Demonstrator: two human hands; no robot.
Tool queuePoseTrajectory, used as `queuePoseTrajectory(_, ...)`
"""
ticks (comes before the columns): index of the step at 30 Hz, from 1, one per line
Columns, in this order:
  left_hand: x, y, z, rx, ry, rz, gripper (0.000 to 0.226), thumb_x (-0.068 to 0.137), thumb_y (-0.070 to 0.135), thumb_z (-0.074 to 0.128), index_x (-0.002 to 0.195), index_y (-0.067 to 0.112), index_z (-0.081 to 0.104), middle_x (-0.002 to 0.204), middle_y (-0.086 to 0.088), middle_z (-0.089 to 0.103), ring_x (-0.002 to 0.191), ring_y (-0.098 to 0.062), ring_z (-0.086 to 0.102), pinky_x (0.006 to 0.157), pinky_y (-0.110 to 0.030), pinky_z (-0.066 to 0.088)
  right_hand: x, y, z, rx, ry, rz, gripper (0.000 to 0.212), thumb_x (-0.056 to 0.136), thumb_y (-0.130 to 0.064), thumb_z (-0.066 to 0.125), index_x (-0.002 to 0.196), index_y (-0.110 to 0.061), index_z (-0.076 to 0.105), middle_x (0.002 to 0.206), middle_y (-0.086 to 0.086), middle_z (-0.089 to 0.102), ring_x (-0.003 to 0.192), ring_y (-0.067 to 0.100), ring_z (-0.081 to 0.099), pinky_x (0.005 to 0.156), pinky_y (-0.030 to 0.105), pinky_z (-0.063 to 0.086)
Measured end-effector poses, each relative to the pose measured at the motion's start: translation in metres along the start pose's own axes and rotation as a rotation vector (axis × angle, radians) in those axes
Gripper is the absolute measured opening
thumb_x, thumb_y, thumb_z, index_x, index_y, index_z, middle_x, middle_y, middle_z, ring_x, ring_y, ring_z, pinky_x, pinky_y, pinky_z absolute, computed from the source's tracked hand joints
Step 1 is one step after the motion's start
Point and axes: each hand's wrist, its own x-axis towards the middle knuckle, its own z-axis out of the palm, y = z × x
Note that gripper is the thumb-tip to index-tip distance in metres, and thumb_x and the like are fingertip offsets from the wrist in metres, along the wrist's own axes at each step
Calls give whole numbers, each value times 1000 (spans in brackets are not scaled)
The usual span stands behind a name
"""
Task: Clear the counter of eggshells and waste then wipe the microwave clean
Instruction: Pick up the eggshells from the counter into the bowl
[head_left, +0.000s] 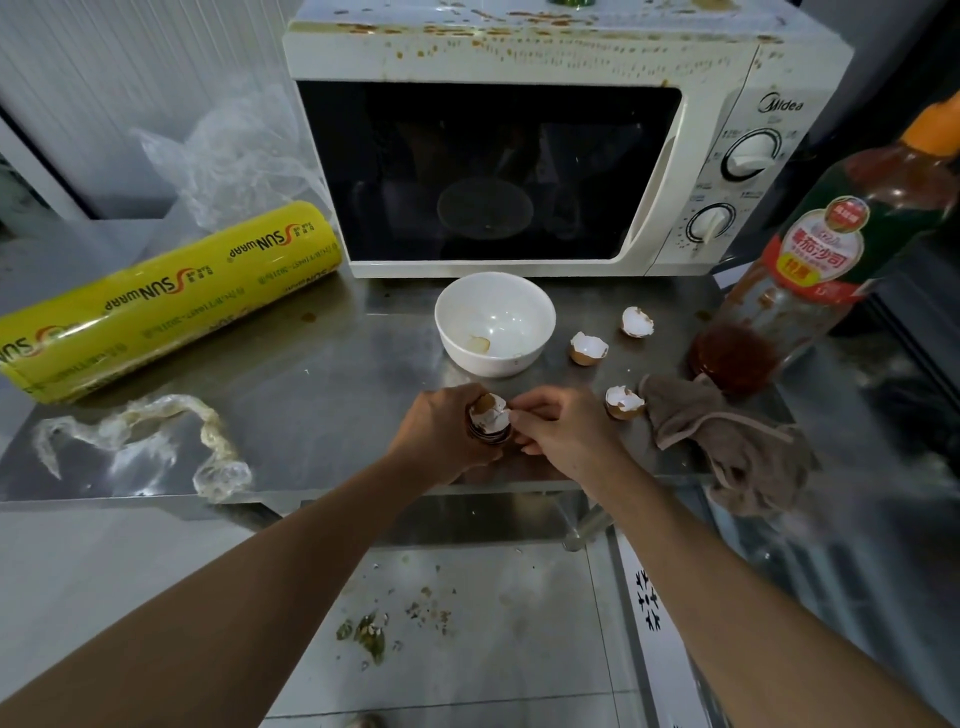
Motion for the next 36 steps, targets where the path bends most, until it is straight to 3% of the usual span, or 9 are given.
queuePoseTrajectory(4,-1,5,1,7,10,-23,40,57,25,84,92,18,65,87,1,69,80,-20,64,71,-31,51,-9,4,-14,-55,96,15,17,88,-6,55,92,-17,66,81,0,67,77,16,67,73,35,58)
queuePoseTrajectory(8,-3,12,1,0,35,-36,38,59,28,82,93,22,65,88,2,70,79,-20,65,71,-32,54,-20,11,-43,-228,294,-120,16,85,-3,58,93,-14,66,82,-3,65,79,9,62,67,12,48)
queuePoseTrajectory(11,-4,22,1,-49,40,-21,34,61,24,83,90,24,64,83,4,68,71,-16,65,58,-23,51,-17,18,-63,-402,442,-134,18,81,-9,66,100,-9,64,97,6,60,89,19,56,77,27,46)
queuePoseTrajectory(16,-5,39,3,-76,106,16,25,66,29,79,82,28,60,74,8,65,63,-14,62,53,-13,47,3,25,-72,-519,275,-81,20,77,-13,69,94,-7,61,88,8,61,87,26,56,65,26,34)
queuePoseTrajectory(20,0,49,-1,-76,155,33,27,65,24,80,87,18,66,73,11,60,68,-7,55,59,3,35,18,30,-72,-502,215,-50,39,79,-15,68,116,-5,59,110,10,65,103,24,58,78,21,37)
queuePoseTrajectory(24,3,61,-7,-50,227,25,21,68,22,78,82,14,65,69,9,58,66,-14,53,59,0,34,25,30,-77,-528,179,-47,36,78,-12,67,114,-7,62,113,8,64,105,22,58,82,22,39)
queuePoseTrajectory(27,7,69,-14,-37,244,15,20,70,27,76,82,16,64,72,10,60,70,-14,55,60,-8,33,27,18,-84,-506,216,-113,15,78,-16,68,91,-10,65,84,3,63,85,21,60,61,21,39)
queuePoseTrajectory(32,17,77,-28,-19,265,-42,20,70,35,74,85,25,65,71,16,58,71,-7,51,60,-3,31,47,-11,-88,-381,317,-250,15,73,-16,69,84,-6,65,75,6,62,72,20,55,56,20,35)
queuePoseTrajectory(36,29,78,-37,1,256,-56,27,65,37,76,88,26,65,76,12,63,74,-8,55,61,-8,31,71,-8,-77,-427,310,-258,27,75,-14,69,101,-7,66,91,11,67,87,25,59,73,27,41)
